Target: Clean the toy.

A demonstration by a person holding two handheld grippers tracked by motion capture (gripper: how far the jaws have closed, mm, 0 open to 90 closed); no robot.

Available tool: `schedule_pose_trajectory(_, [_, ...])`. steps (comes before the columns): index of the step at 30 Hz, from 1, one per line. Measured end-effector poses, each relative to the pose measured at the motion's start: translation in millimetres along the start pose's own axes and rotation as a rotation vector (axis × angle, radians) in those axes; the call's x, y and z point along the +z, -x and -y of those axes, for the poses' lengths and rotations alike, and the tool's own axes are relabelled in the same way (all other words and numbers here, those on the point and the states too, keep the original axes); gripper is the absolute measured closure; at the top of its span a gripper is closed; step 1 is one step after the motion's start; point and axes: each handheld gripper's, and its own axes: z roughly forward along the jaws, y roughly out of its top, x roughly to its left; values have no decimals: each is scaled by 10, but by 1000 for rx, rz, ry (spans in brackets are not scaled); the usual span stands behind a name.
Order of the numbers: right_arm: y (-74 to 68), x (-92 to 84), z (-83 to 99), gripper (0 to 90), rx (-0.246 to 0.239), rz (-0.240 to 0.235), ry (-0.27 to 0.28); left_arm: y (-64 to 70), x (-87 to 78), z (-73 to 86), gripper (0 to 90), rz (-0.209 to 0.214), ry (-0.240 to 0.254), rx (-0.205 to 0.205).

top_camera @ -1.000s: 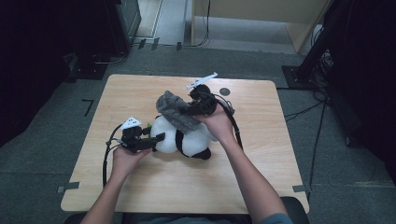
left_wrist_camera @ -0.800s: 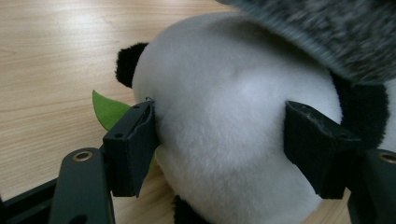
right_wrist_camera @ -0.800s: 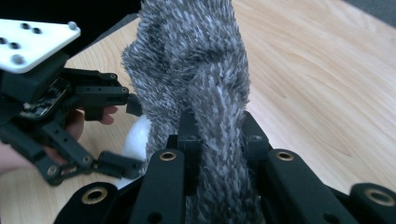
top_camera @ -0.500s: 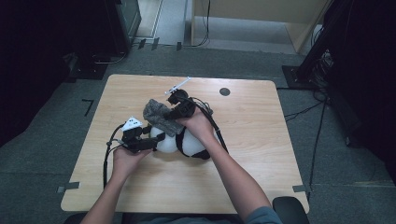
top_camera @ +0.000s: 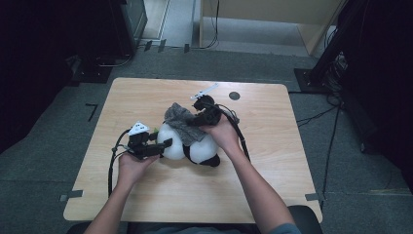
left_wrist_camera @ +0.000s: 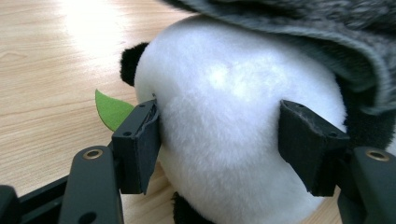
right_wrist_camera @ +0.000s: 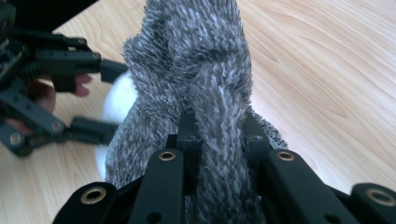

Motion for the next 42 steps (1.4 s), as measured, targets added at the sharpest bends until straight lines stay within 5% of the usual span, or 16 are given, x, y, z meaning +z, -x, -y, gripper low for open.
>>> schedule_pose_trajectory(20, [289,-743,701,744,56,111,80,2,-13,-4,393,19,-10,-10])
schedule_pose_trajectory(27, [354,-663,957,749,112,130,85,16,-17,-12,437,23,-21,-24])
schedule_pose_trajectory(35, [426,-585,894,757,124,159,92,41,-36,-15,434,33,-21,-56])
schedule_pose_trajectory(42, [414,-687,848,764,141,119,123,29,-47,-1,403,29,-14,-47])
